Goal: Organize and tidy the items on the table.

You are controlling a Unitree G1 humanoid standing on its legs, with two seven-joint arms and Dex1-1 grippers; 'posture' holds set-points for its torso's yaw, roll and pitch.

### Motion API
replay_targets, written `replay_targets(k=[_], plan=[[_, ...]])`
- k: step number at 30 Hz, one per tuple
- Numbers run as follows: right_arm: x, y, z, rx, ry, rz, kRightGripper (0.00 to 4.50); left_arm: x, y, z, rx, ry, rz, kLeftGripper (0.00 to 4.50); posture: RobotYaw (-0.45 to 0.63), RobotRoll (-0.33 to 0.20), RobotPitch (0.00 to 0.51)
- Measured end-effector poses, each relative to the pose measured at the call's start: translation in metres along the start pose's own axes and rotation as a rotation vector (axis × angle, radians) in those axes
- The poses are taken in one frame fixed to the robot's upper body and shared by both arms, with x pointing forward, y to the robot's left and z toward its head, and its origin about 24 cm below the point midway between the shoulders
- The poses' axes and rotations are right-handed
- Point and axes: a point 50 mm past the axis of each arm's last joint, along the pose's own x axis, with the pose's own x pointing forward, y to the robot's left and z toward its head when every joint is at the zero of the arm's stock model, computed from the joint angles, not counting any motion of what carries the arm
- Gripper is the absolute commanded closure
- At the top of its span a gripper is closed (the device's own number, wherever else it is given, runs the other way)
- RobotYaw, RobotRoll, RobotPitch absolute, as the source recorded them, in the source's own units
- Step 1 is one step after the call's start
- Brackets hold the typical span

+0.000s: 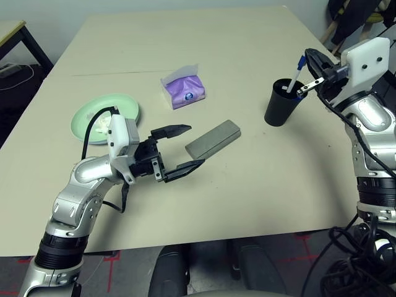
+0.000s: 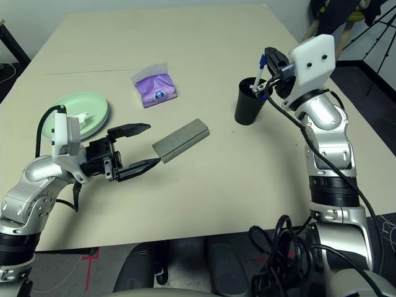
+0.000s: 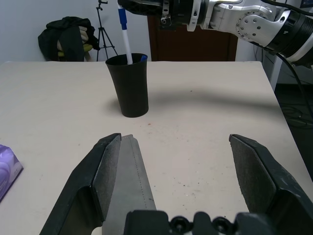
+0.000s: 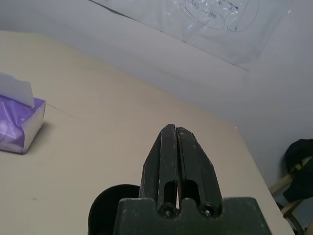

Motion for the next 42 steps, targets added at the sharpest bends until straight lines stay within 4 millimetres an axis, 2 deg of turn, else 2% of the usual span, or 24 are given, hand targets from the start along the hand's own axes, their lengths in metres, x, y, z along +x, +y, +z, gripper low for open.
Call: replay_targets(k=[6,7,10,19,29,34,36,39,42], plan=[[-0.001,0.001,-0.004,0.002,0.026,-0.004,4.47,0.000,0.000,0.000,0.001,0.002,0.000,0.00,-0.01,0.000,0.141],[-0.001,0.002,-0.005,0.001,0.034,0.000,4.25,0.000,0.000,0.000,0.001,0.002,0.000,0.00,-0.01,0.000,0.141],[-0.001,0.005,-0.010,0.005,0.059,0.015,3.42,0.000,0.000,0.000,0.001,0.002,0.001,0.00,-0.01,0.000,0.141],[0.000,0.006,-0.016,0.007,0.086,0.018,0.03,0.000,0.000,0.000,0.004,0.008,0.003,0.00,-0.02,0.000,0.136],[0.001,0.007,-0.018,0.010,0.088,0.016,0.03,-0.004,0.006,-0.004,0.003,0.019,0.046,0.00,0.00,0.000,0.130],[0.007,0.010,-0.017,0.031,0.064,-0.024,0.03,-0.006,0.014,0.003,0.034,-0.008,0.124,0.00,0.01,0.000,0.125],[0.010,0.009,-0.018,0.032,0.064,-0.047,0.03,-0.007,0.024,0.008,0.050,-0.032,0.205,0.00,0.01,0.000,0.125],[0.015,0.007,-0.017,0.044,0.058,-0.098,0.03,-0.014,0.047,0.020,0.081,-0.100,0.419,0.00,0.01,0.000,0.123],[0.014,-0.001,-0.022,0.045,0.080,-0.177,0.03,-0.021,0.058,0.029,0.086,-0.154,0.589,0.00,0.02,0.000,0.121]])
